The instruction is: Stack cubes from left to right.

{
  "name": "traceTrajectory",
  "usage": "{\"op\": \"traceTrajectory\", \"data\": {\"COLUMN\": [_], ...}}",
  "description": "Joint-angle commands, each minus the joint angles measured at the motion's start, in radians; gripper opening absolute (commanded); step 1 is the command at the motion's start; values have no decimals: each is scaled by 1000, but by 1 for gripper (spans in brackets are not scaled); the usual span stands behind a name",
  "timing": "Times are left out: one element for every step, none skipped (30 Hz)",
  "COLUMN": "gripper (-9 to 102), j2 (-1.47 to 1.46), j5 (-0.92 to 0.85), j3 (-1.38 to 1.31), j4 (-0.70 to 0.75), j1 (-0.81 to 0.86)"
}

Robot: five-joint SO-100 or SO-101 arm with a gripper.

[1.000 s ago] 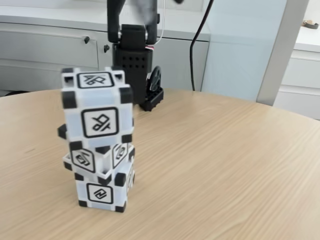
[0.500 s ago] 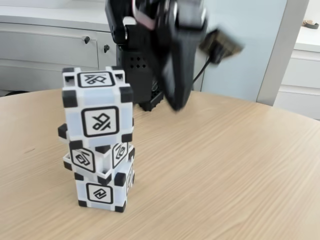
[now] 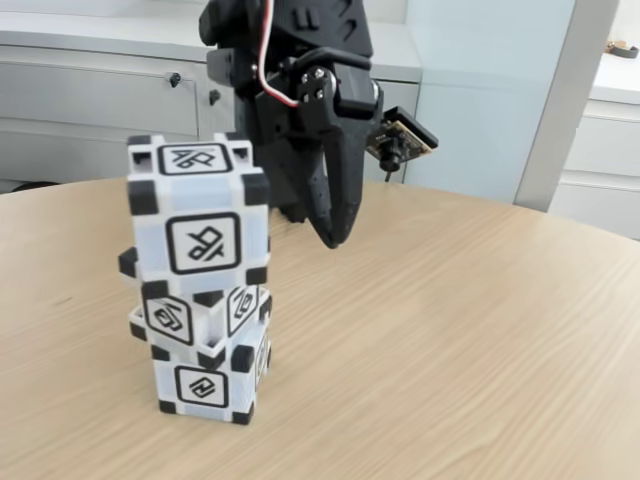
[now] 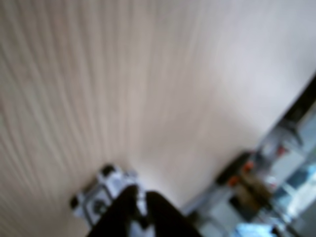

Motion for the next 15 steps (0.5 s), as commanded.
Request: {"op": "traceTrajectory", "data": {"gripper": [0,0,0,0,0,0,0,0,0,0,0,0,0,0,0], "j2": [5,5,5,5,5,5,5,5,5,5,5,5,5,5,5], "j5": [-6,-6,-11,-14,-18,-23,-23,-23,-25,-25,-25,-25,-25,-25,-25], "j3": [-17,-17,-17,-17,-17,-17,-17,-17,-17,-17,-17,-17,-17,-17,-17], "j4": [5,5,5,5,5,5,5,5,5,5,5,5,5,5,5], "j1": [8,8,8,8,8,8,8,8,8,8,8,8,8,8,8]}}
